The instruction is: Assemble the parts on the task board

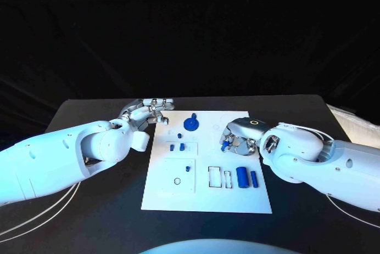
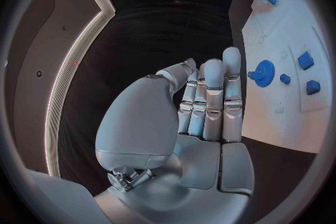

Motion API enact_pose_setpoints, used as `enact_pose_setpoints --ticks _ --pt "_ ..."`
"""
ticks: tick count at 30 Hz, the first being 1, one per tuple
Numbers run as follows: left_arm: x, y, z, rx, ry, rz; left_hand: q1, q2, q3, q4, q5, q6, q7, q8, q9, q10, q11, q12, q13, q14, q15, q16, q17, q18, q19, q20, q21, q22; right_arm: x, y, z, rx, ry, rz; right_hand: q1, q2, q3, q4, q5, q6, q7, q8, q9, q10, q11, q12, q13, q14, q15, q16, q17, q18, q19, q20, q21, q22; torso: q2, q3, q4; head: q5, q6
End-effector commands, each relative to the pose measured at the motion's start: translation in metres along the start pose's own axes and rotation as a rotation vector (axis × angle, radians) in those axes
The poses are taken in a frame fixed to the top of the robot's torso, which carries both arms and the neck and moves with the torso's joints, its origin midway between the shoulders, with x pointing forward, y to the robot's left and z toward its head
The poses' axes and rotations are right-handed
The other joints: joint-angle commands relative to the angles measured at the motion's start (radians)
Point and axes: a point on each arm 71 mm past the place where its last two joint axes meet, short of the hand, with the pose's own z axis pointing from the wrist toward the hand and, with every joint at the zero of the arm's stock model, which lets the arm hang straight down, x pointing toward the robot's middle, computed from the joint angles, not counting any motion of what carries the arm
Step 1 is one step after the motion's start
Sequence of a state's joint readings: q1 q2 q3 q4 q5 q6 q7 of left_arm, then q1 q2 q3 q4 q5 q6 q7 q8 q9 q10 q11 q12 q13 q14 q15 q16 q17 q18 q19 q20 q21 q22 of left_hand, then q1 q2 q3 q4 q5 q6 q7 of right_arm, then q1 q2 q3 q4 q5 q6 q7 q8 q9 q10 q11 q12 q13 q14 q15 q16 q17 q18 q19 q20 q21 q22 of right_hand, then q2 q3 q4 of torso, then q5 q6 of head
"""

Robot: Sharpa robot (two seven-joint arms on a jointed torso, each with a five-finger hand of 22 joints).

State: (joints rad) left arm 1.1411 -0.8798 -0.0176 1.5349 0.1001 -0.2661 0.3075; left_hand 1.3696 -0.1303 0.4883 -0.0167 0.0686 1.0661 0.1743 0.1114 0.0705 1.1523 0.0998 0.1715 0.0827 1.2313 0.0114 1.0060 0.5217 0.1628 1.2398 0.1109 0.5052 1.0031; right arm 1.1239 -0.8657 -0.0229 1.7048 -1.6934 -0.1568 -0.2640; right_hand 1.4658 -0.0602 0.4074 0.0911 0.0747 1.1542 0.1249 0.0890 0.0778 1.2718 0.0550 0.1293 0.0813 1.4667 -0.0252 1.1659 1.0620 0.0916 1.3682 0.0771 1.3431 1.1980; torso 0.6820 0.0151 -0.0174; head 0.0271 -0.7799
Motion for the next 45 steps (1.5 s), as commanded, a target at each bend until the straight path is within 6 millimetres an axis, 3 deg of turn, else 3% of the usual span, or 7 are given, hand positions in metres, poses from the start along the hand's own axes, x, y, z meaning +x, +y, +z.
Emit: enact_pose_setpoints --ticks 1,11,20,29,32,38,45 --pt "0.002 0.000 0.000 0.002 0.019 -0.003 -0.003 0.008 -0.004 0.000 0.007 -0.006 0.000 0.005 -0.001 -0.004 -0.001 0.007 0.001 -0.008 0.001 0.000 -0.001 0.019 -0.007 0.000 -0.004 -0.001 -0.007 0.004 -0.005 -0.002 -0.023 0.070 -0.001 0.000 0.002 -0.003 -0.004 0.016 -0.007 0.005 0.014 0.000 -0.005 -0.006 -0.001 0.027 -0.004 -0.003 -0.008 -0.008 0.002 0.000 0.000 -0.004 0.001 0.0000 0.0000 0.000 0.002" --pt "0.004 0.001 0.001 -0.001 0.022 -0.004 -0.003 0.009 -0.004 0.000 0.007 -0.006 -0.001 0.005 -0.001 -0.004 -0.001 0.008 0.001 -0.008 0.001 0.000 -0.002 0.019 -0.007 0.000 -0.005 -0.002 -0.022 0.032 -0.015 -0.077 -0.038 0.134 -0.010 -0.006 0.003 -0.003 -0.003 0.014 -0.005 0.003 0.015 -0.004 -0.003 -0.012 -0.003 0.025 -0.003 -0.005 -0.011 -0.008 0.000 0.001 0.000 -0.005 0.000 -0.0006 0.0023 0.004 0.004" --pt "0.003 0.001 0.001 -0.003 0.022 -0.004 -0.001 0.010 -0.003 -0.001 0.007 -0.007 -0.001 0.005 -0.001 -0.005 -0.001 0.008 0.000 -0.008 0.001 0.000 -0.003 0.019 -0.007 0.000 -0.005 -0.002 -0.023 0.066 -0.008 -0.174 -0.039 0.137 -0.013 -0.007 0.004 -0.003 -0.003 0.013 -0.004 0.002 0.015 -0.006 -0.002 -0.015 -0.003 0.024 -0.002 -0.006 -0.012 -0.008 -0.002 0.001 -0.001 -0.007 0.001 -0.0011 -0.0008 0.023 0.000" --pt "0.005 0.002 0.001 -0.004 0.027 -0.005 -0.001 0.010 -0.003 -0.001 0.007 -0.007 -0.001 0.005 -0.001 -0.005 -0.001 0.008 0.000 -0.008 0.001 0.000 -0.003 0.019 -0.007 0.000 -0.005 -0.002 -0.003 0.102 0.008 -0.274 -0.016 0.134 -0.014 -0.007 0.006 -0.004 -0.001 0.012 -0.004 0.001 0.015 -0.007 -0.002 -0.017 -0.004 0.024 -0.002 -0.008 -0.014 -0.007 -0.004 0.002 -0.003 -0.010 0.001 0.0001 0.0020 0.037 -0.006" --pt "0.006 0.002 0.002 -0.004 0.027 -0.006 -0.001 0.010 -0.003 -0.001 0.007 -0.007 -0.001 0.005 -0.001 -0.005 -0.001 0.008 0.000 -0.008 0.001 0.000 -0.003 0.019 -0.007 0.000 -0.005 -0.002 0.006 0.111 0.013 -0.294 0.000 0.132 -0.014 -0.007 0.006 -0.005 -0.001 0.012 -0.004 0.000 0.015 -0.007 -0.002 -0.017 -0.004 0.024 -0.002 -0.008 -0.014 -0.007 -0.004 0.002 -0.003 -0.010 0.000 -0.0012 0.0023 0.041 -0.008" --pt "0.006 0.002 0.002 -0.004 0.029 -0.006 -0.001 0.010 -0.003 -0.001 0.007 -0.007 -0.001 0.005 -0.001 -0.005 -0.001 0.008 0.000 -0.008 0.001 0.000 -0.003 0.019 -0.007 0.000 -0.005 -0.002 0.022 0.121 0.022 -0.311 0.039 0.130 -0.014 -0.007 0.007 -0.005 0.000 0.011 -0.004 0.000 0.015 -0.007 -0.002 -0.018 -0.004 0.023 -0.001 -0.008 -0.014 -0.007 -0.005 0.002 -0.004 -0.011 0.002 -0.0004 0.0001 0.050 -0.011" --pt "0.007 0.003 0.002 -0.005 0.030 -0.007 0.001 0.011 -0.004 -0.003 0.008 -0.007 -0.001 0.006 -0.001 -0.006 -0.001 0.010 0.000 -0.009 0.001 0.001 -0.004 0.019 -0.006 -0.001 -0.006 -0.003 0.034 0.126 0.026 -0.316 0.081 0.119 -0.014 -0.007 0.007 -0.006 0.000 0.011 -0.003 0.000 0.015 -0.007 -0.002 -0.018 -0.004 0.023 -0.001 -0.007 -0.013 -0.006 -0.005 0.002 -0.005 -0.012 0.002 -0.0008 0.0000 0.051 -0.016"
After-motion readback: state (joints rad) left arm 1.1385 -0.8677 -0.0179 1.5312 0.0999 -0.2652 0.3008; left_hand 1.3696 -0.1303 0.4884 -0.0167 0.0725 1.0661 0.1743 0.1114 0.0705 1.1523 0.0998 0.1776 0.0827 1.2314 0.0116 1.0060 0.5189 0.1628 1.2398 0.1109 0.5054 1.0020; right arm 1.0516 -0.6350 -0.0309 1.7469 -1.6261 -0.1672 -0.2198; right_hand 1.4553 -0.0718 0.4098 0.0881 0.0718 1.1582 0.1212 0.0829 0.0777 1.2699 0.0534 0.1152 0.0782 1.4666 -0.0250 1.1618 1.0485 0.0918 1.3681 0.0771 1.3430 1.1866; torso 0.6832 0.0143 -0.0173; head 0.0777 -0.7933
